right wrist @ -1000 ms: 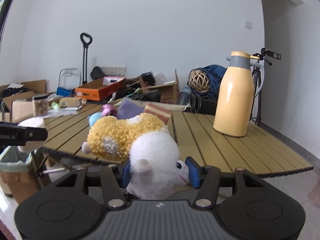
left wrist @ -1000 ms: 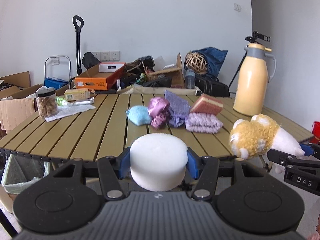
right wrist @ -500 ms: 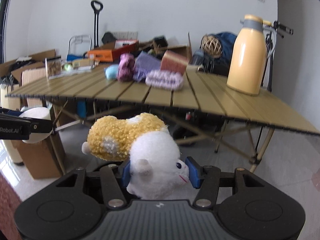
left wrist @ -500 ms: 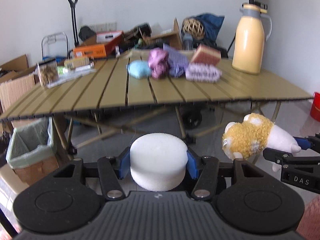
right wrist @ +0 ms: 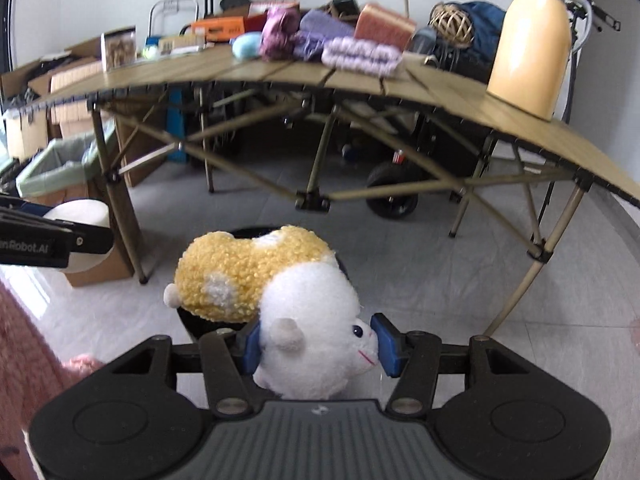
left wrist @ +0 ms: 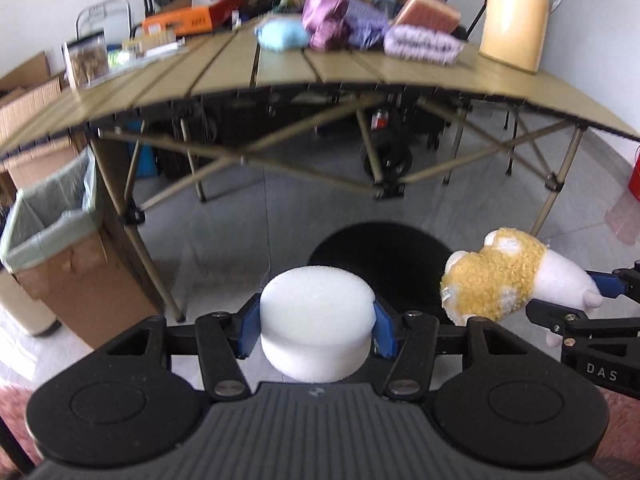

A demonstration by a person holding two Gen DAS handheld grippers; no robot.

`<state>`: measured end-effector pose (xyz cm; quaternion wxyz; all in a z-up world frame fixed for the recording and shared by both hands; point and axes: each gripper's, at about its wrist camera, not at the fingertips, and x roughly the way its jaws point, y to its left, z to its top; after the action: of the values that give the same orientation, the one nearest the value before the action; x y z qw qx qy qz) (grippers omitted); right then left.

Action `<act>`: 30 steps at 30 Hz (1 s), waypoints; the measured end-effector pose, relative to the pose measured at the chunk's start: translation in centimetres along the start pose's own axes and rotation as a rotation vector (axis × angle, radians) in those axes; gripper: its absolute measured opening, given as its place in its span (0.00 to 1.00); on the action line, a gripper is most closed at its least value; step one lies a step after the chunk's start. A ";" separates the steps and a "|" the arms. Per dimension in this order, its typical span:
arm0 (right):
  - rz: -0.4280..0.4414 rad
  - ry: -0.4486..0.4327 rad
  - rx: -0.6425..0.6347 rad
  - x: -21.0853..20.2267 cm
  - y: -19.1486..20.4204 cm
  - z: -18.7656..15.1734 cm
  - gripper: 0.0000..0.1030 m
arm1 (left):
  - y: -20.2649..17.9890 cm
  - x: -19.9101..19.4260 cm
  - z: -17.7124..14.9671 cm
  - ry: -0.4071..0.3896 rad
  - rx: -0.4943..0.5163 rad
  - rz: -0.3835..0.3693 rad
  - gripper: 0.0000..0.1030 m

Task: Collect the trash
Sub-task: 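Carry the puck and plush sheep off the table down toward the black bin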

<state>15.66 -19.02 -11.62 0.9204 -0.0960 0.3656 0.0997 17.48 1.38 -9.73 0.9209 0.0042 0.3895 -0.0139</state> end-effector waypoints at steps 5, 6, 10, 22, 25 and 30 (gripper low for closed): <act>0.006 0.060 -0.009 1.1 0.5 -1.1 0.53 | 0.4 1.4 -0.7 0.049 -0.005 0.004 0.55; 0.007 0.073 -0.013 1.3 0.6 -1.3 0.53 | 0.4 1.7 -0.8 0.060 -0.005 0.004 0.55; 0.006 0.108 -0.025 2.0 0.9 -2.0 0.53 | 0.7 2.8 -1.5 0.103 -0.009 0.003 0.55; -0.013 0.141 0.002 2.9 0.1 -2.8 0.53 | 1.2 5.8 -2.8 0.226 -0.015 0.009 0.54; -0.017 0.141 0.018 2.9 -0.4 -2.9 0.53 | 1.0 6.2 -2.9 0.240 -0.006 0.007 0.54; -0.030 0.141 0.053 3.0 -1.2 -2.8 0.53 | 0.3 6.9 -2.6 0.257 0.010 -0.004 0.54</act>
<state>16.26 -20.49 -15.60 0.8960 -0.0839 0.4304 0.0692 20.42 1.54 -16.49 0.8635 0.0101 0.5040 -0.0169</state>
